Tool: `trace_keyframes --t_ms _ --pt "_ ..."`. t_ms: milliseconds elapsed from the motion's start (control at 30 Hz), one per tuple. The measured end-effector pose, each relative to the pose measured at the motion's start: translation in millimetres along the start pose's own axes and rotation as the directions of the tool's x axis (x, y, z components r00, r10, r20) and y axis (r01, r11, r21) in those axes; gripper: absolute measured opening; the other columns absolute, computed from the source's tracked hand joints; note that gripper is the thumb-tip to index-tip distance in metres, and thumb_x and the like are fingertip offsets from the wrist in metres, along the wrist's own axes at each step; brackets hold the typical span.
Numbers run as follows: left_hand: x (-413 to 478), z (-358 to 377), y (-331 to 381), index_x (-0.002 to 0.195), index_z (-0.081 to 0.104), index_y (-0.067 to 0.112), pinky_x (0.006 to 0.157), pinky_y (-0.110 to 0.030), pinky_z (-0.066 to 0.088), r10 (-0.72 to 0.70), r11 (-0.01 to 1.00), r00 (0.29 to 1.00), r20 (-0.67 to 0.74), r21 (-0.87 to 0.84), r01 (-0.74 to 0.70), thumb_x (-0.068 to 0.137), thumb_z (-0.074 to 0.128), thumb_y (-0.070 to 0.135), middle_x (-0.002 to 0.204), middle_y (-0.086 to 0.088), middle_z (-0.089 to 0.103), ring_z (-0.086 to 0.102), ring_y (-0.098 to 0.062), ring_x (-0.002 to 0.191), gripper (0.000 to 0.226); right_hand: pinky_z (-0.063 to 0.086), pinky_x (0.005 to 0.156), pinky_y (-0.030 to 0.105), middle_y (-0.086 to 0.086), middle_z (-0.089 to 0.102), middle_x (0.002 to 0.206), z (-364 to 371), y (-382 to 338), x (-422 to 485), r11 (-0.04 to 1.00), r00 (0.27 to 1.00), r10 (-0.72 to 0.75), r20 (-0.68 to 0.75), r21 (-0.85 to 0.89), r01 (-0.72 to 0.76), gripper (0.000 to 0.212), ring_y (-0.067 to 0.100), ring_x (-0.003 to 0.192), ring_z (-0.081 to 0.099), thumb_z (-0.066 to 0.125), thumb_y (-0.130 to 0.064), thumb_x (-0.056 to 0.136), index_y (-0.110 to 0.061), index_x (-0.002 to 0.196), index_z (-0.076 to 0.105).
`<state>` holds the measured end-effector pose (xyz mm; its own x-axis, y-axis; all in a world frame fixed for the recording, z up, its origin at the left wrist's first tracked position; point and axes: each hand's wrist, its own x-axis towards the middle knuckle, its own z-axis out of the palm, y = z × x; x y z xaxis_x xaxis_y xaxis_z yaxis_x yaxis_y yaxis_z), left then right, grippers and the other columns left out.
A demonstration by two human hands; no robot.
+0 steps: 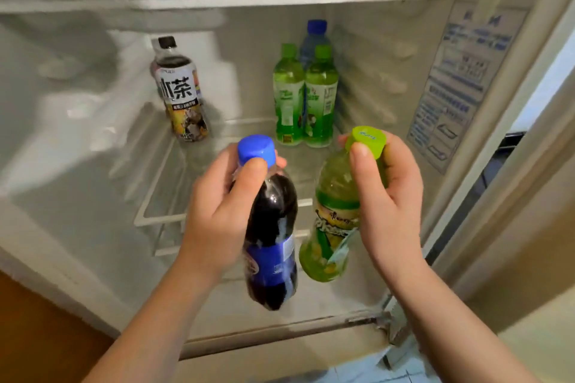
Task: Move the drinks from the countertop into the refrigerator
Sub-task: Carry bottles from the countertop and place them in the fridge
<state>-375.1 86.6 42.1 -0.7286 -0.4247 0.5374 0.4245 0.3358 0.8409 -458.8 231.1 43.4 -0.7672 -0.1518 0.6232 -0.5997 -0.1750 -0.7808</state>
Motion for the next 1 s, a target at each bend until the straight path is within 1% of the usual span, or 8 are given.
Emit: trace_keyframes --t_ms 167,333,400,567,667,800,933,1000 --pt "52.9 6.4 10.8 0.089 0.062 0.026 0.083 -0.026 0.048 0.066 0.998 0.994 -0.085 -0.008 -0.067 0.083 0.047 0.045 0.085 0.010 0.072 0.065 -0.007 0.084 0.025 0.048 0.077 0.025 -0.010 0.062 0.084 14.1 0.6 42.5 0.999 0.998 -0.043 -0.037 -0.003 0.043 0.023 0.007 0.081 0.057 0.053 -0.029 0.090 -0.010 0.097 0.062" --pt "92.1 15.2 8.4 0.084 0.064 0.031 0.084 -0.032 0.050 0.093 0.994 0.975 -0.204 0.073 -0.080 0.083 0.048 0.048 0.085 0.012 0.072 0.066 -0.008 0.084 0.024 0.042 0.072 0.014 -0.025 0.059 0.080 21.7 8.7 71.7 0.993 0.992 -0.116 -0.059 -0.034 0.114 0.009 -0.006 0.076 0.053 0.051 -0.037 0.089 -0.030 0.089 0.057" --pt "104.2 20.9 4.1 0.079 0.063 0.031 0.080 -0.029 0.049 0.101 0.989 0.959 -0.264 0.127 -0.070 0.083 0.047 0.051 0.083 0.011 0.071 0.066 -0.009 0.080 0.025 0.041 0.070 0.013 -0.025 0.058 0.077 23.6 14.3 80.9 0.991 0.991 -0.122 -0.057 -0.056 0.119 0.006 -0.006 0.073 0.052 0.052 -0.034 0.090 -0.029 0.088 0.056" --pt "122.7 35.4 -13.0 0.084 0.060 0.011 0.070 -0.023 0.044 0.129 0.973 0.943 -0.307 0.221 -0.062 0.083 0.045 0.053 0.082 -0.008 0.068 0.061 -0.018 0.078 0.046 0.040 0.070 0.010 -0.019 0.059 0.077 29.1 31.5 93.9 0.988 0.990 -0.131 -0.058 -0.088 0.126 0.004 -0.006 0.074 0.053 0.054 -0.030 0.092 -0.029 0.090 0.056" --pt "127.6 42.5 -21.7 0.090 0.060 0.006 0.069 -0.016 0.043 0.114 0.971 0.948 -0.296 0.237 -0.043 0.091 0.049 0.040 0.085 -0.009 0.069 0.061 -0.017 0.080 0.036 0.040 0.074 0.012 -0.017 0.060 0.082 33.5 40.5 99.1 0.987 0.993 -0.111 -0.029 -0.120 0.107 0.005 -0.004 0.079 0.054 0.054 -0.031 0.093 -0.034 0.089 0.054" --pt "128.1 48.3 -30.6 0.094 0.061 0.005 0.067 -0.006 0.040 0.103 0.964 0.953 -0.285 0.264 -0.025 0.096 0.051 0.030 0.082 0.005 0.067 0.059 0.000 0.075 0.028 0.042 0.078 0.017 -0.018 0.060 0.087 38.4 49.9 102.2 0.979 0.995 -0.100 0.003 -0.180 0.099 0.013 0.000 0.085 0.056 0.052 -0.032 0.094 -0.041 0.085 0.051" --pt "128.8 50.8 -38.9 0.093 0.059 0.003 0.070 -0.019 0.044 0.088 0.966 0.952 -0.294 0.259 -0.010 0.095 0.050 0.032 0.089 -0.009 0.069 0.061 -0.017 0.083 0.030 0.044 0.075 0.019 -0.016 0.061 0.085 37.9 60.0 104.3 0.981 0.997 -0.083 -0.002 -0.178 0.082 0.010 0.001 0.082 0.057 0.050 -0.034 0.094 -0.039 0.086 0.053" --pt "129.3 51.3 -40.6 0.092 0.060 0.007 0.069 -0.011 0.042 0.078 0.974 0.952 -0.296 0.225 -0.010 0.095 0.051 0.031 0.090 -0.005 0.070 0.062 -0.012 0.084 0.026 0.043 0.074 0.016 -0.019 0.061 0.085 37.0 63.1 106.9 0.982 0.998 -0.061 0.003 -0.178 0.060 0.010 -0.001 0.083 0.057 0.049 -0.039 0.093 -0.044 0.085 0.051"
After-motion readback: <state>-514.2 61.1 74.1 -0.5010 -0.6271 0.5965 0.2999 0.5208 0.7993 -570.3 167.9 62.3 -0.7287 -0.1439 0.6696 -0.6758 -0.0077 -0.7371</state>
